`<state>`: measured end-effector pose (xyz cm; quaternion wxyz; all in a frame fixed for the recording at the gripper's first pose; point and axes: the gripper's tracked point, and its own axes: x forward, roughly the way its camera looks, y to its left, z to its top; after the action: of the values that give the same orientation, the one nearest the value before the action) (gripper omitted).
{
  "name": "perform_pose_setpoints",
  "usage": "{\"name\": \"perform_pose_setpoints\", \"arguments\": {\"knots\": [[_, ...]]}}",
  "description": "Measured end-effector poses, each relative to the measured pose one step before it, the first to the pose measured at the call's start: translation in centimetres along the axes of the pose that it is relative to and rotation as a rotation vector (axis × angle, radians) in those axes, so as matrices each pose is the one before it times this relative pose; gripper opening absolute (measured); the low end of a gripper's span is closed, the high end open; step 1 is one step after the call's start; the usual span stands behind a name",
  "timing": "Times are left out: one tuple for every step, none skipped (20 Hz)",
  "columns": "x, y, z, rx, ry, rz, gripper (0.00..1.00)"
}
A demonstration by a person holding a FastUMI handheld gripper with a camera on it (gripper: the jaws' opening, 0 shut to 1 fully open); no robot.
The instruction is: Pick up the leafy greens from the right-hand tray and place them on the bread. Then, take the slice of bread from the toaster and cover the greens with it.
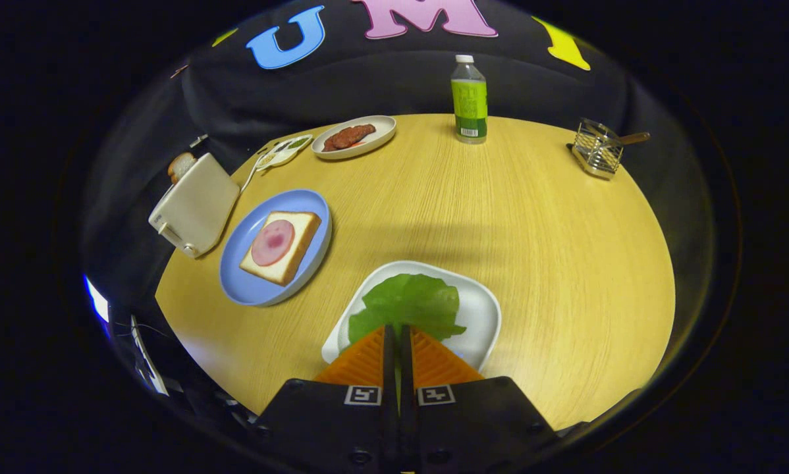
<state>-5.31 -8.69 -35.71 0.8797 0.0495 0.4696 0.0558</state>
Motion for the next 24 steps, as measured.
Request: {"name": "perform_pose_setpoints", "arguments": {"knots": [[-0.564,0.034,0.427,-0.00439,-0.01448,-0.01286,0.05],[-0.518,0.081,0.518,0.00028,-0.01403,-0.01353,0.05],[-0.505,0.443,0.451,0.01060,-0.01240,-0.00115,0.05],[-0.573,0.525,0.542,0.01234,-0.01447,0.00068,0.05],[-0.444,0.585,0.682,0.00418,-0.01324,0.00130,0.05],[-0.385,0.581,0.755,-0.00521,-0.01283,-0.00018,0.05],[-0.410,0.536,0.839,-0.00857,-0.01664,0.00112,0.05],[-0.368,0.728,0.947,-0.00778,-0.01714,0.00294,0.05],[-0.252,0.787,1.035,-0.00479,-0.01671,0.00622,0.05],[-0.226,0.910,1.034,-0.00411,-0.01509,0.00743,0.05],[-0.090,0.905,0.898,-0.00666,-0.01347,0.00882,0.05],[-0.008,0.967,0.961,-0.00946,-0.01051,0.00952,0.05],[0.106,0.993,0.731,-0.01073,-0.01012,0.01091,0.05],[0.173,1.015,0.752,-0.01105,-0.00817,0.01156,0.05],[0.303,0.948,0.652,-0.01013,-0.00416,0.01206,0.05],[0.432,0.943,0.519,-0.00879,-0.00320,0.01244,0.05],[0.494,0.964,0.399,-0.00615,0.00087,0.01383,0.05],[0.652,0.935,0.297,-0.00447,0.00055,0.01325,0.05],[0.714,0.832,0.191,-0.00388,0.00477,0.01393,0.05],[0.784,0.884,0.059,-0.00177,0.00597,0.01592,0.05],[0.744,0.788,0.062,-0.00125,0.00517,0.01400,0.05],[0.805,0.775,0.002,0.00013,0.00453,0.01490,0.05],[0.809,0.606,-0.052,-0.00240,0.00566,0.01398,0.05],[0.833,0.433,-0.130,-0.00452,0.00593,0.01138,0.05]]}}
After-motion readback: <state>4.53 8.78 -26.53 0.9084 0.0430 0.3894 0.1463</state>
